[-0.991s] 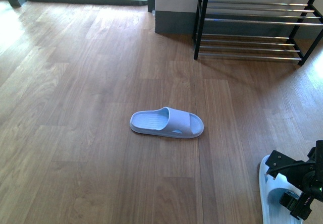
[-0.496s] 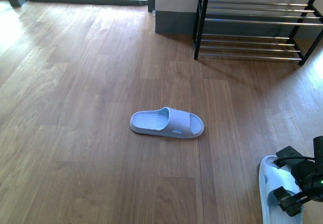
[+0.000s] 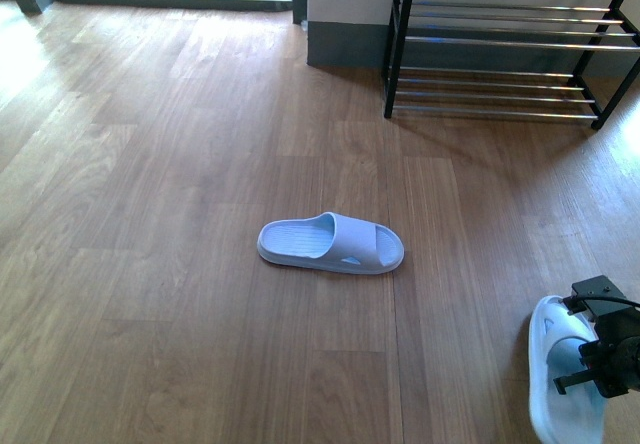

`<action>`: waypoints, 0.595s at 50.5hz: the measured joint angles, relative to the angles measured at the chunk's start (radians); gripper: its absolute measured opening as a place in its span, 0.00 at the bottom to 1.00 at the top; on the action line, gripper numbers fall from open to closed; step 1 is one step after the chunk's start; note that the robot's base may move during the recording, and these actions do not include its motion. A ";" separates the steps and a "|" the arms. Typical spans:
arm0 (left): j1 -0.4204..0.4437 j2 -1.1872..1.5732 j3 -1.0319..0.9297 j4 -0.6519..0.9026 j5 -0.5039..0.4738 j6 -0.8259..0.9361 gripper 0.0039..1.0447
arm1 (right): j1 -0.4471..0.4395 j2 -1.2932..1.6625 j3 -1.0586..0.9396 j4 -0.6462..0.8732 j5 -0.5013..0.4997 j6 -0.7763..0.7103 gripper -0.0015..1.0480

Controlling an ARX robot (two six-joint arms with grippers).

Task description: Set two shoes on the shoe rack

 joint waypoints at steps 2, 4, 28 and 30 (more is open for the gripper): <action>0.000 0.000 0.000 0.000 0.000 0.000 0.91 | 0.001 -0.015 -0.013 0.011 -0.025 0.008 0.04; 0.000 0.000 0.000 0.000 0.000 0.000 0.91 | 0.003 -0.034 -0.025 0.018 -0.050 0.007 0.01; 0.000 0.000 0.000 0.000 0.000 0.000 0.91 | 0.080 -0.795 -0.444 0.052 -0.242 -0.028 0.02; 0.000 0.000 0.000 0.000 0.000 0.000 0.91 | 0.074 -0.907 -0.494 0.017 -0.267 -0.034 0.02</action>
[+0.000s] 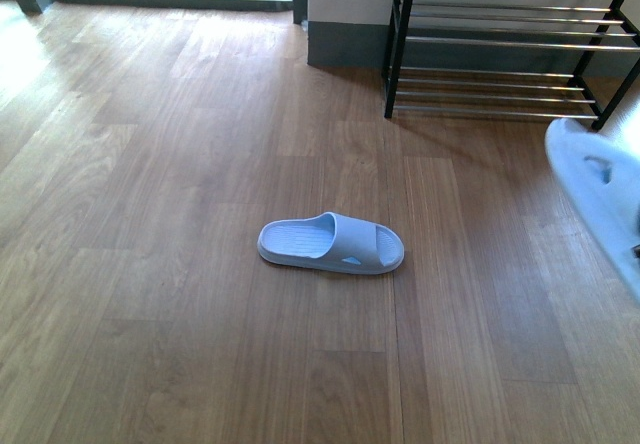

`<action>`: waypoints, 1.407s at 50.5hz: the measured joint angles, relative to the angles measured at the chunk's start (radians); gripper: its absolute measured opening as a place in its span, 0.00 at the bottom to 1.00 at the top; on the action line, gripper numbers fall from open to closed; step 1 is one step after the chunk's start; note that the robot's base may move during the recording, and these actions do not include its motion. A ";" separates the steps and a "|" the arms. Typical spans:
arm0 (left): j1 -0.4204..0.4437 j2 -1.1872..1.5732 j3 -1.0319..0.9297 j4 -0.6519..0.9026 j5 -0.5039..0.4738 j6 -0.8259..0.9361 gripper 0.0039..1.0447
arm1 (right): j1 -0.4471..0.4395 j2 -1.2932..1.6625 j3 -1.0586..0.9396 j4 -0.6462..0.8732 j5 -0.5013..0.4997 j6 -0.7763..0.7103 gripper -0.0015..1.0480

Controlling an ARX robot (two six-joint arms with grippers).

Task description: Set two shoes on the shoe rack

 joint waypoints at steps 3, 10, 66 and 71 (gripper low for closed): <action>0.000 0.000 0.000 0.000 0.000 0.000 0.91 | -0.011 -0.142 -0.049 -0.056 -0.035 -0.002 0.02; 0.000 0.000 0.000 0.000 0.000 0.000 0.91 | -0.066 -0.547 -0.138 -0.201 -0.108 0.009 0.02; 0.000 0.000 0.000 0.000 0.000 0.000 0.91 | -0.051 -1.419 -0.558 -0.444 -0.103 0.286 0.02; 0.000 0.000 0.000 0.000 0.000 0.000 0.91 | -0.051 -1.419 -0.558 -0.444 -0.103 0.286 0.02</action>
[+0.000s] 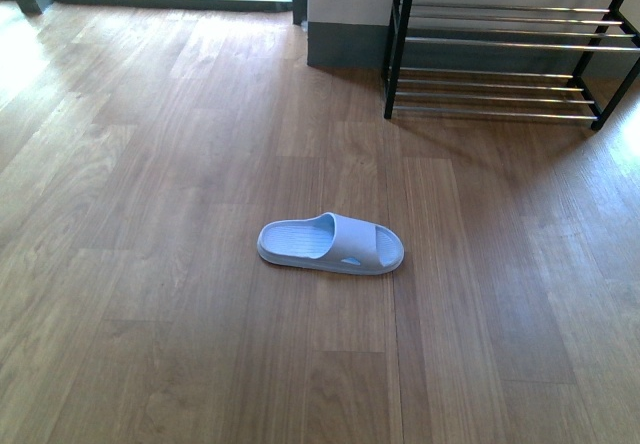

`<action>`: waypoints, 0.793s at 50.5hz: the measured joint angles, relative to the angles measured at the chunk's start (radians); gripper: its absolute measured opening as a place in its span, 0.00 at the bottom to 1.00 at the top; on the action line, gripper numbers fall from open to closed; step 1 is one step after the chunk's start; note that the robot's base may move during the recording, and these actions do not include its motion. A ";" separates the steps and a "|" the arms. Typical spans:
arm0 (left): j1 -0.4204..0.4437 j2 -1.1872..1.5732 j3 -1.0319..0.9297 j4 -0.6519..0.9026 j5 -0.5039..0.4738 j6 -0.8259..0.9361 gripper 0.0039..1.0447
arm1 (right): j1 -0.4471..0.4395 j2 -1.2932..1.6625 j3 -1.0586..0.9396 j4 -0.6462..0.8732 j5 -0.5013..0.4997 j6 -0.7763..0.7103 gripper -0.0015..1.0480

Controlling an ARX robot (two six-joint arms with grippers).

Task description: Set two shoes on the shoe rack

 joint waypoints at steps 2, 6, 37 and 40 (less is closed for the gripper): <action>0.000 0.000 0.000 0.000 0.000 0.000 0.91 | 0.000 0.000 0.000 0.000 0.000 0.000 0.02; 0.000 0.000 0.000 0.000 0.000 0.000 0.91 | 0.000 0.000 0.000 0.000 0.000 0.000 0.02; 0.000 0.000 0.000 0.000 0.000 0.000 0.91 | 0.000 0.000 0.000 0.000 0.000 0.002 0.02; 0.000 0.000 0.000 0.000 0.000 0.000 0.91 | 0.000 0.000 0.000 0.000 0.000 0.003 0.02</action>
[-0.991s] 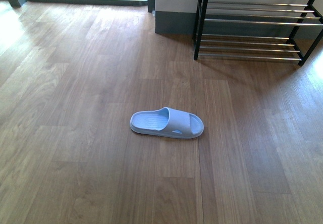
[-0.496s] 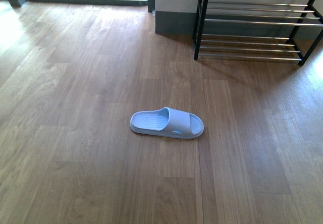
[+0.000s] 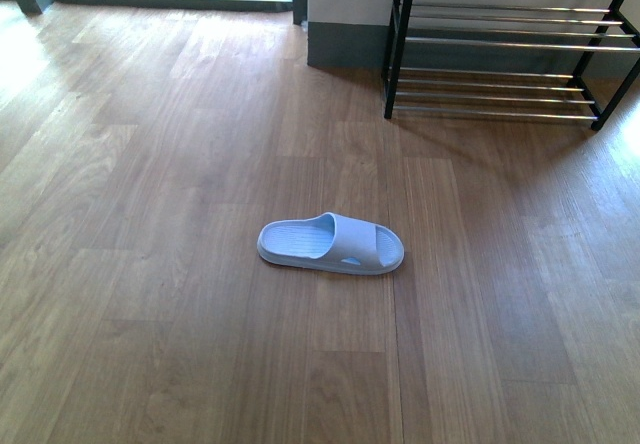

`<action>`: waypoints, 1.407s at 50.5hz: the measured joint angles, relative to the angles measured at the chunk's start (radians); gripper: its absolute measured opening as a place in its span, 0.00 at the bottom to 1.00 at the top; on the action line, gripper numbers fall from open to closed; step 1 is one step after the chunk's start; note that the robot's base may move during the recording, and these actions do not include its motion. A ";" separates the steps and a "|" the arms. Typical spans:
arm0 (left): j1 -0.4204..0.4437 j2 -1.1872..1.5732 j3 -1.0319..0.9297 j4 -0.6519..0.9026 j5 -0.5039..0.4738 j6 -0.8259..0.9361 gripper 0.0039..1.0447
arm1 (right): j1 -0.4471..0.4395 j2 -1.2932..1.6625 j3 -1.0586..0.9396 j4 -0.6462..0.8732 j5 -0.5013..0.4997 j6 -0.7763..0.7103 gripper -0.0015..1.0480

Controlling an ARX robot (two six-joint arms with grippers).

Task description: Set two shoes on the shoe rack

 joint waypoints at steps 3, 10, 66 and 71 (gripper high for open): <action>0.000 0.000 0.000 0.000 0.000 0.000 0.91 | 0.000 0.000 0.000 0.000 0.000 0.000 0.02; 0.000 0.000 0.000 0.000 0.000 0.000 0.91 | 0.000 0.000 0.000 0.000 0.000 0.000 0.02; 0.000 0.000 0.000 0.000 0.000 0.000 0.91 | 0.000 -0.003 -0.001 -0.002 0.001 0.001 0.02; 0.000 0.000 0.000 0.000 0.000 0.000 0.91 | 0.000 -0.005 -0.001 -0.002 -0.001 0.001 0.02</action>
